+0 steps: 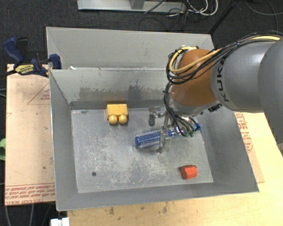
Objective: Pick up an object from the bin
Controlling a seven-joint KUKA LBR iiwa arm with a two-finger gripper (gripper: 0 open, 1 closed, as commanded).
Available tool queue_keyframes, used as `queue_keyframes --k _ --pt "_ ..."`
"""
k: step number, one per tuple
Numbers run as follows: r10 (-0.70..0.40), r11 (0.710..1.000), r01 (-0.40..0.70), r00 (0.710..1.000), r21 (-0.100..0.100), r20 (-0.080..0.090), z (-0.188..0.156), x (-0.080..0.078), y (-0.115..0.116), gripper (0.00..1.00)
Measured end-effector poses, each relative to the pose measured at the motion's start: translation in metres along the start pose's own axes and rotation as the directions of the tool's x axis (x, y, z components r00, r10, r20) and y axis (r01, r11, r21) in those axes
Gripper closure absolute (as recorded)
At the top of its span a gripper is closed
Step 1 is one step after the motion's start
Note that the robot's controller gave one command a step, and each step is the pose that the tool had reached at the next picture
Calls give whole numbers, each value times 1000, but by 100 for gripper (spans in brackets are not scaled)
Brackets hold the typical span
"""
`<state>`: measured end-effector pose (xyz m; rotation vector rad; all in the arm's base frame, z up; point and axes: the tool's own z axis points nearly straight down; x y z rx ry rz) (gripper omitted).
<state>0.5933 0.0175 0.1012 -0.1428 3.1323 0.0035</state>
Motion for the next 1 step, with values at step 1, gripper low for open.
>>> queue_keyframes --k 1 --pt "188 982 -188 982 2 -2 -10 -2 -5 0"
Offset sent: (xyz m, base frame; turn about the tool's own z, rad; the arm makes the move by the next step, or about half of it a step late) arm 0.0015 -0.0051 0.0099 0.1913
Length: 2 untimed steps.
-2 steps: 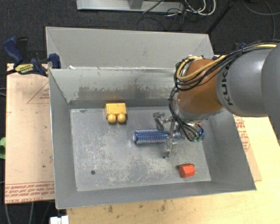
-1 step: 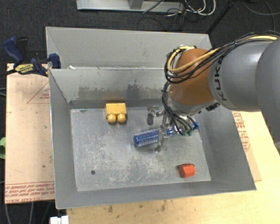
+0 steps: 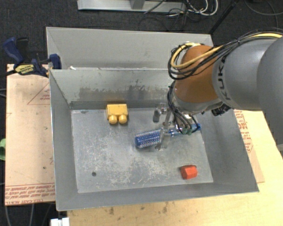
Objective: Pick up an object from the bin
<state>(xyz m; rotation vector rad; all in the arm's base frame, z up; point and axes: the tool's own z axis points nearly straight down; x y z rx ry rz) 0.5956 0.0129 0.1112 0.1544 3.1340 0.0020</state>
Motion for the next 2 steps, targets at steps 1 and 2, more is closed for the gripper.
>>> queue_keyframes --k 1,2 --pt "76 997 -76 997 0 -6 43 -7 3 0" --pt "74 997 -74 997 1 -3 43 -7 3 0"
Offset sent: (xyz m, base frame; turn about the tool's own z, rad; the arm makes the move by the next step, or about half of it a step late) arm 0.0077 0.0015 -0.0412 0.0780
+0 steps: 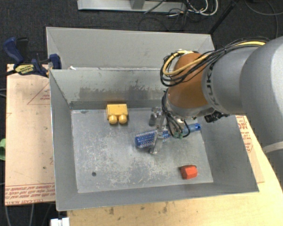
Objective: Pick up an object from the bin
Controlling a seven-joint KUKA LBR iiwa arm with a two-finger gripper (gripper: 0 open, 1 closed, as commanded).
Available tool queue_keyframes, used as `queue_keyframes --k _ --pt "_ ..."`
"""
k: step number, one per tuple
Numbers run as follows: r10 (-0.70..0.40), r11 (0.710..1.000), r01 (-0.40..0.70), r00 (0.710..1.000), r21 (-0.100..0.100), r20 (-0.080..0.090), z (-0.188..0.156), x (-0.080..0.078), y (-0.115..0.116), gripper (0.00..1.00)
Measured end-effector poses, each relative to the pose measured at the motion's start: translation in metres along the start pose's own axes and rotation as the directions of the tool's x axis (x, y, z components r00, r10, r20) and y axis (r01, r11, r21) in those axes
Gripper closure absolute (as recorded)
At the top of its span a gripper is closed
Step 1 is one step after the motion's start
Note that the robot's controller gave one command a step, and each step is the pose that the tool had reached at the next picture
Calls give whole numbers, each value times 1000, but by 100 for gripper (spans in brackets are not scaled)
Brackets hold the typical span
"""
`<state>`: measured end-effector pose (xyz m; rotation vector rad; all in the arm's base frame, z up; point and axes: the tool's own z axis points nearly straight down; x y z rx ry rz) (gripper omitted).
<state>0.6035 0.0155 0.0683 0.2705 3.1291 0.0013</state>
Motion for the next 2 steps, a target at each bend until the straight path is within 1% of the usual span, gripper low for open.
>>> queue_keyframes --k 1,2 --pt "-1 1000 1 1000 0 1 0 0 0 100" --pt "-3 1000 3 1000 -2 7 -66 -2 1 100"
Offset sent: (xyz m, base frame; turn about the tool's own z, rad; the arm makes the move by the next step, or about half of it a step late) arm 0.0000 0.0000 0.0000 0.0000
